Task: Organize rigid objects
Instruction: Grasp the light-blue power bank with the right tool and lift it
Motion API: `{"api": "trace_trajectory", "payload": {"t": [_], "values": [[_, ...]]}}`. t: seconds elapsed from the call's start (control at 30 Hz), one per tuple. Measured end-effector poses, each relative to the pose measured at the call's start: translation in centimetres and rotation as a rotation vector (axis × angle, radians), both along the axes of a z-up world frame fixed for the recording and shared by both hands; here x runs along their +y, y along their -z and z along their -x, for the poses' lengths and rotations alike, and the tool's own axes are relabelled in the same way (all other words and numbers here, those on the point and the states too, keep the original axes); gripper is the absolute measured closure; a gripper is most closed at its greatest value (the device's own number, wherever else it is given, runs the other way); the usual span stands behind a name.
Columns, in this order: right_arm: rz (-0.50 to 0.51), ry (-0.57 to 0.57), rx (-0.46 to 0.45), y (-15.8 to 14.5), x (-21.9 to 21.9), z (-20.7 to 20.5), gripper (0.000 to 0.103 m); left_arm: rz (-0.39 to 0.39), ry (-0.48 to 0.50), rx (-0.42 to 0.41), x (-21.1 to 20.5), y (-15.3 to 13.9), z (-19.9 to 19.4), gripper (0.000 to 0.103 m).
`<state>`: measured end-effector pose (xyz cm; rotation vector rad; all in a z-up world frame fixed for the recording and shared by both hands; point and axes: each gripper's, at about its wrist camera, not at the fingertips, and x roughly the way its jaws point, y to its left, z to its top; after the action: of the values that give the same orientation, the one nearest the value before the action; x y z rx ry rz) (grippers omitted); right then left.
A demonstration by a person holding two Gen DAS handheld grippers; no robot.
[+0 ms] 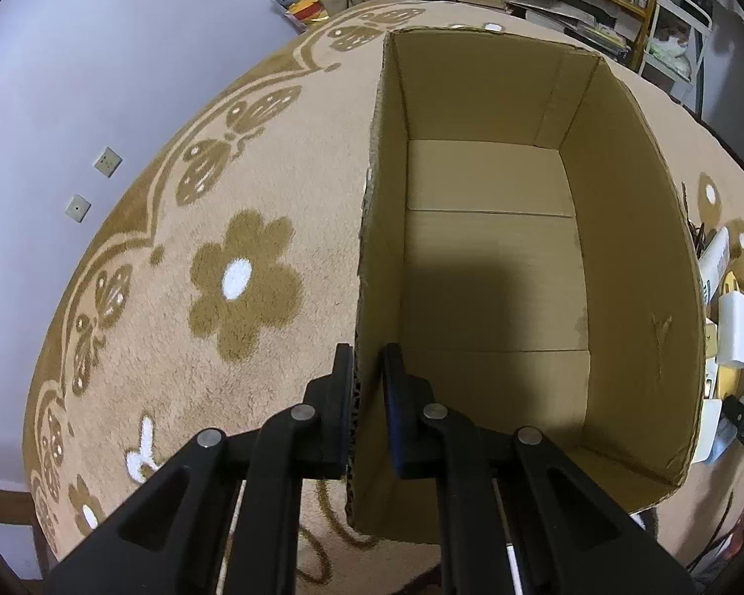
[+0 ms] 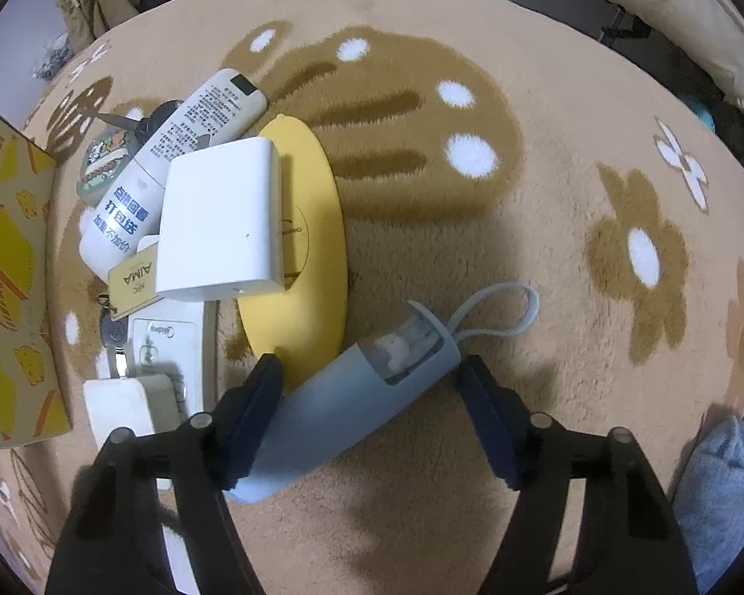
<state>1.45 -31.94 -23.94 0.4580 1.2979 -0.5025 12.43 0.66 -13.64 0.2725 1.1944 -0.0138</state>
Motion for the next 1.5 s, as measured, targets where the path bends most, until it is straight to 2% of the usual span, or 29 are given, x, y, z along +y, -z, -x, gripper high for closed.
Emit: {"api": "trace_trajectory", "payload": {"t": [0.1, 0.37, 0.43, 0.6, 0.73, 0.93, 1.1, 1.13, 1.17, 1.2, 1.23, 1.5], "values": [[-0.035, 0.031, -0.010, 0.0, -0.1, -0.5, 0.025, 0.009, -0.009, 0.004, 0.1, -0.1, -0.1, 0.092], [-0.016, 0.050, 0.014, 1.0, 0.0, -0.7, 0.022, 0.009, -0.013, 0.005, 0.2, -0.1, -0.1, 0.092], [-0.018, 0.056, 0.008, 0.8, -0.6, 1.9, 0.022, 0.008, -0.012, 0.005, 0.2, -0.1, -0.2, 0.092], [-0.056, 0.067, -0.004, -1.0, -0.3, 4.5, 0.022, -0.007, 0.003, 0.001, 0.0, -0.1, -0.1, 0.092], [-0.059, 0.078, -0.011, -1.0, 0.1, 4.9, 0.014, -0.012, 0.006, 0.000, -0.1, -0.1, -0.1, 0.092], [-0.069, 0.081, -0.003, -0.1, 0.7, 4.4, 0.015, 0.002, -0.010, 0.007, 0.1, -0.1, -0.1, 0.092], [-0.087, 0.099, -0.027, -0.4, 0.6, 5.6, 0.023, 0.026, -0.033, 0.015, 0.5, -0.1, -0.3, 0.092], [-0.087, 0.102, -0.031, -0.4, 0.6, 5.5, 0.030, 0.023, -0.030, 0.014, 0.4, -0.1, -0.3, 0.092], [-0.085, 0.097, -0.034, -0.6, 0.6, 5.6, 0.044, 0.020, -0.028, 0.013, 0.3, -0.1, -0.2, 0.092], [-0.087, 0.079, -0.033, -1.0, 0.7, 6.1, 0.053, 0.018, -0.027, 0.013, 0.3, -0.1, -0.2, 0.092], [-0.080, 0.066, -0.021, -1.2, 0.9, 6.3, 0.059, 0.018, -0.027, 0.013, 0.4, -0.1, -0.3, 0.092], [-0.014, -0.022, -0.010, -0.6, 1.4, 4.5, 0.064, 0.009, -0.026, 0.029, 0.3, -0.2, -0.2, 0.092]]}}
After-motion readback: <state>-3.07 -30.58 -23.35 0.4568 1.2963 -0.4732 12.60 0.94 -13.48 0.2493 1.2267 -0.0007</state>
